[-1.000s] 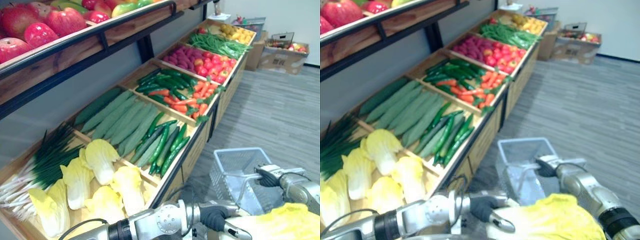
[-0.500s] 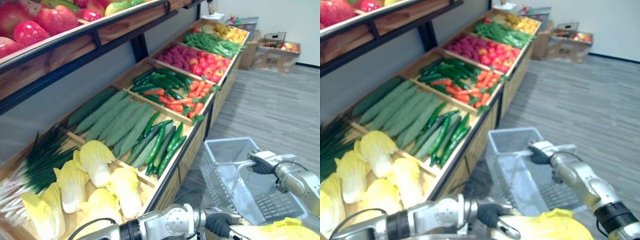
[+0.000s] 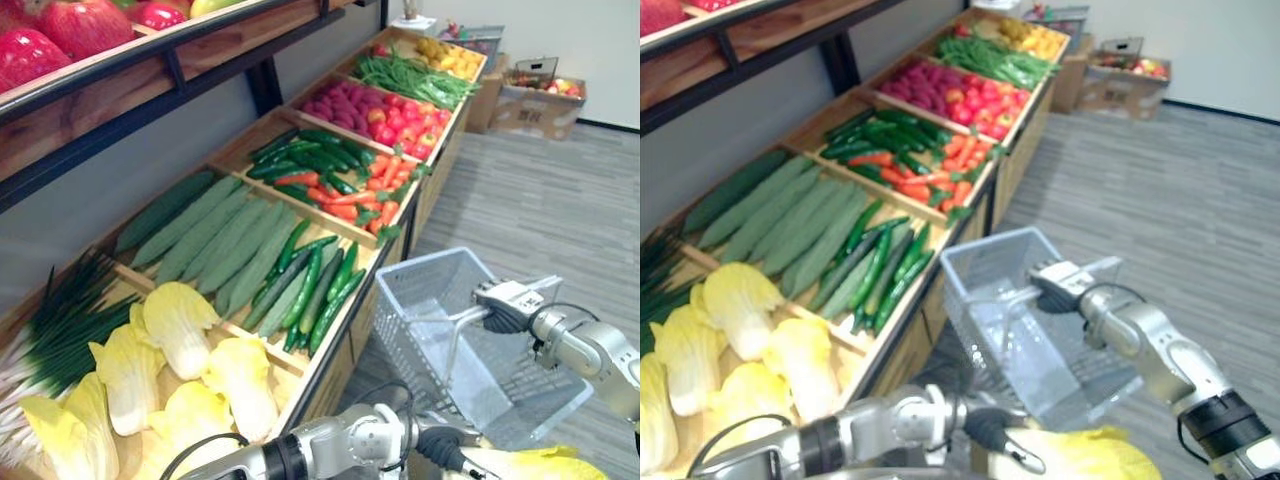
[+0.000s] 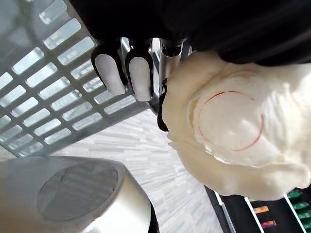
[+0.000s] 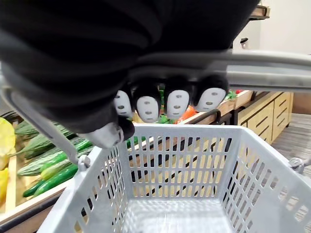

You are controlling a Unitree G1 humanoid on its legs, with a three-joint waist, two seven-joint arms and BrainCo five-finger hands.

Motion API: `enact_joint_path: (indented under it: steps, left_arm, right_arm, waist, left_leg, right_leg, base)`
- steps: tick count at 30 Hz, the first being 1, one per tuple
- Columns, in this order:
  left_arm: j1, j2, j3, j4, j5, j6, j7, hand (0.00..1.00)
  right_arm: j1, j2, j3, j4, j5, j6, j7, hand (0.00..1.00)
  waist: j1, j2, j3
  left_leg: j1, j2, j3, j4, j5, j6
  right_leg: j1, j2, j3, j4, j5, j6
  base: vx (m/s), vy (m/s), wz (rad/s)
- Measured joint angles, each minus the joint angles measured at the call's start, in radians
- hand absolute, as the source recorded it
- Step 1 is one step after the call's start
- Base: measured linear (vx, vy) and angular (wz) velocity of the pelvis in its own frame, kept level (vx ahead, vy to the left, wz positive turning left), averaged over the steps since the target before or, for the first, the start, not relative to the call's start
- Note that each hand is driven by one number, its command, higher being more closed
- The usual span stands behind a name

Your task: Pick vegetable in the basket

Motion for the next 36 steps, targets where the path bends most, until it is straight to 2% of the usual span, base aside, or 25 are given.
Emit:
enact_joint_path:
  steps: [2,11,16,21,25,29,30,34,36]
  left_arm:
    - [0.0,-0.021,0.03,0.024,0.012,0.001,0.019,1.0]
    - [0.009,-0.024,0.116,0.055,0.042,0.009,0.023,1.0]
    - [0.013,-0.024,0.137,0.056,0.041,0.013,0.023,1.0]
    - [0.026,-0.031,0.198,0.055,0.033,0.035,0.03,1.0]
    - [0.026,-0.048,0.236,0.055,0.034,0.051,0.062,1.0]
    - [0.025,-0.071,0.238,0.069,0.048,0.062,0.063,1.0]
    - [0.025,-0.089,0.238,0.091,0.071,0.067,0.064,0.0]
    - [0.023,-0.11,0.238,0.127,0.116,0.076,0.077,0.0]
    - [0.017,-0.138,0.239,0.167,0.142,0.096,0.096,0.0]
  right_arm:
    - [0.0,-0.013,-0.005,-0.022,0.017,-0.001,0.022,1.0]
    - [0.145,-0.051,-0.119,-0.085,0.098,0.002,0.1,1.0]
    - [0.225,-0.052,-0.175,-0.094,0.145,0.002,0.107,1.0]
    - [0.305,-0.05,-0.179,-0.108,0.211,0.002,0.132,1.0]
    - [0.336,-0.047,-0.177,-0.143,0.226,0.001,0.149,1.0]
    - [0.354,-0.045,-0.175,-0.142,0.226,0.006,0.149,1.0]
    - [0.372,-0.039,-0.174,-0.139,0.226,0.011,0.149,1.0]
    - [0.38,-0.01,-0.167,-0.132,0.226,0.016,0.15,1.0]
    - [0.393,0.001,-0.16,-0.132,0.232,0.017,0.149,1.0]
  waist:
    - [0.0,-0.001,0.0]
    - [0.008,-0.004,0.002]
    - [0.009,-0.011,0.004]
    - [0.01,-0.014,0.003]
    - [0.011,-0.016,0.001]
    - [0.007,-0.019,-0.003]
    - [0.007,-0.023,-0.005]
    - [0.008,-0.029,-0.009]
    - [0.008,-0.027,-0.022]
  left_leg:
    - [0.0,0.0,0.0,0.0,0.0,0.0]
    - [-0.003,-0.006,-0.002,-0.006,0.0,0.0]
    - [-0.005,-0.01,-0.008,-0.008,0.0,0.001]
    - [-0.016,-0.01,-0.025,-0.01,0.003,0.004]
    - [-0.025,-0.013,-0.038,-0.015,0.006,0.009]
    - [-0.04,-0.027,-0.055,-0.028,0.008,0.012]
    - [-0.044,-0.036,-0.061,-0.038,0.011,0.016]
    - [-0.045,-0.043,-0.065,-0.042,0.011,0.017]
    - [-0.054,-0.045,-0.07,-0.043,0.011,0.017]
  right_leg:
    - [0.0,0.0,0.001,0.0,0.0,0.0]
    - [-0.001,-0.004,-0.001,0.0,0.0,0.0]
    - [-0.001,-0.009,-0.003,0.0,0.001,0.002]
    - [-0.001,-0.015,-0.014,-0.001,0.001,0.002]
    - [-0.001,-0.023,-0.025,-0.004,0.002,0.004]
    - [-0.001,-0.031,-0.028,-0.019,0.008,0.012]
    - [-0.001,-0.04,-0.033,-0.022,0.009,0.014]
    - [0.001,-0.048,-0.035,-0.025,0.011,0.017]
    - [0.002,-0.053,-0.037,-0.04,0.018,0.02]
  base:
    - [0.0,0.0,0.0]
    - [0.0,0.0,0.0]
    - [0.0,0.0,0.0]
    - [0.0,-0.001,0.06]
    - [-0.02,-0.002,0.11]
    - [-0.02,0.01,0.06]
    - [-0.04,0.019,0.14]
    - [-0.02,0.014,0.04]
    - [-0.03,0.013,0.05]
